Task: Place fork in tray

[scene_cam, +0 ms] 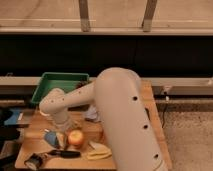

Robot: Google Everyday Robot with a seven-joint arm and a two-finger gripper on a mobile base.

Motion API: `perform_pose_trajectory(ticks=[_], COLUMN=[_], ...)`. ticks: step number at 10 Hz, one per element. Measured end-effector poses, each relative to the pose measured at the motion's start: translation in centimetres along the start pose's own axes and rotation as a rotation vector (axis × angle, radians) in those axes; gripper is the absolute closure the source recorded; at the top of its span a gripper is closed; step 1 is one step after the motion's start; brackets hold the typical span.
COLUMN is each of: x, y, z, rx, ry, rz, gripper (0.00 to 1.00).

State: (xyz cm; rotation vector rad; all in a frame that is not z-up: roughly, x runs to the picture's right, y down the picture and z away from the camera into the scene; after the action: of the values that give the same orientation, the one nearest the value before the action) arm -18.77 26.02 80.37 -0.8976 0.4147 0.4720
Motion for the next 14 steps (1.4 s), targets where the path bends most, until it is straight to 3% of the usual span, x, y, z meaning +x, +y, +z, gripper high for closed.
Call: perform_pose_trajectory(ticks=[5, 10, 13, 14], x=[0.1, 0.0, -0.1, -0.3], y=[-0.3, -0.2, -0.1, -0.1], z=[-0.2, -0.8, -0.9, -0.6], rx=[0.004, 0.002, 0.001, 0.004], ry=[-0.002, -0.002, 0.001, 0.014], rz=[-0.001, 0.001, -0.008, -0.010], gripper=[0.22, 0.74, 0.99, 1.00])
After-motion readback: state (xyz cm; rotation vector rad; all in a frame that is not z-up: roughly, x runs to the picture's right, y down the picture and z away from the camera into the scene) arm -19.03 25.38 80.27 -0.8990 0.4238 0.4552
